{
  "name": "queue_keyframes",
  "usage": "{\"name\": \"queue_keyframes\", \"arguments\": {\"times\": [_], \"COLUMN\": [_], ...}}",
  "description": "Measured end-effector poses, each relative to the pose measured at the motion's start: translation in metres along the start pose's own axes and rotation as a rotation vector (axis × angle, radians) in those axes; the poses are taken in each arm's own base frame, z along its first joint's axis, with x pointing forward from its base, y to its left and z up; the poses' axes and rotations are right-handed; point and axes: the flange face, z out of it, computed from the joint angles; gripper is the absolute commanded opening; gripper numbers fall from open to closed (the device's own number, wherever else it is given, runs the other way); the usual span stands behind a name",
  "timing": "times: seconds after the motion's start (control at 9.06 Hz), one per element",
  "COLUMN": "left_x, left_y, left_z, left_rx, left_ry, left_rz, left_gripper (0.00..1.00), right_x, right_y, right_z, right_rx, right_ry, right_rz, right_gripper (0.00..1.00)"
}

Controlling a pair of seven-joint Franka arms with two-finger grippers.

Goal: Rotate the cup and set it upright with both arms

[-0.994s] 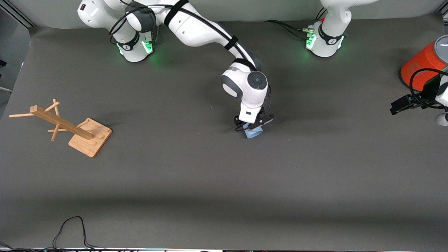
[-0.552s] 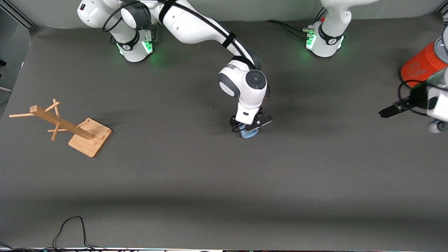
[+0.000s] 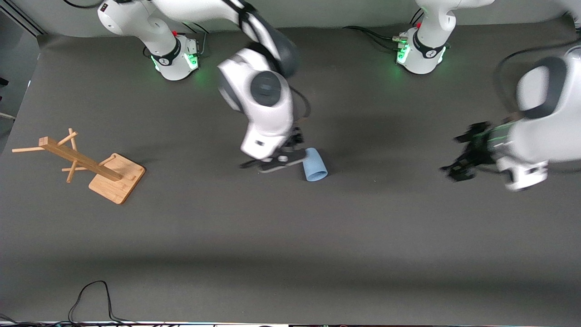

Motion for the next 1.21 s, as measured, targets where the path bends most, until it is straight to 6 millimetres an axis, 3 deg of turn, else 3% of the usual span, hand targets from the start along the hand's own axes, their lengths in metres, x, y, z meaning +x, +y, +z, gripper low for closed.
{"name": "queue_keyframes", "arguments": {"times": [0.22, 0.33, 0.55, 0.66, 0.77, 0.88, 1.1, 1.21], "left_x": [-0.061, -0.091, -0.155, -0.183, -0.208, -0.218, -0.230, -0.235], "left_y": [0.074, 0.094, 0.116, 0.120, 0.123, 0.128, 0.140, 0.142], "left_z": [0.078, 0.113, 0.173, 0.199, 0.220, 0.234, 0.259, 0.267], "left_rx": [0.084, 0.122, 0.189, 0.217, 0.229, 0.229, 0.216, 0.209], "left_ry": [-0.016, -0.014, 0.012, 0.028, 0.042, 0.048, 0.051, 0.053], "left_rz": [-0.075, -0.093, -0.119, -0.127, -0.134, -0.145, -0.152, -0.153], "left_gripper": [1.00, 1.00, 1.00, 1.00, 1.00, 1.00, 1.00, 0.89], "right_x": [-0.025, -0.035, -0.050, -0.056, -0.059, -0.064, -0.081, -0.094], "right_y": [0.102, 0.154, 0.234, 0.254, 0.262, 0.269, 0.311, 0.339], "right_z": [-0.068, -0.096, -0.127, -0.133, -0.135, -0.137, -0.153, -0.164], "right_rx": [0.029, 0.042, 0.066, 0.042, -0.008, -0.024, 0.008, 0.031], "right_ry": [-0.038, -0.044, -0.047, -0.051, -0.053, -0.072, -0.096, -0.095], "right_rz": [0.046, 0.076, 0.152, 0.171, 0.172, 0.179, 0.223, 0.226], "right_gripper": [1.00, 1.00, 1.00, 1.00, 1.00, 1.00, 1.00, 1.00]}}
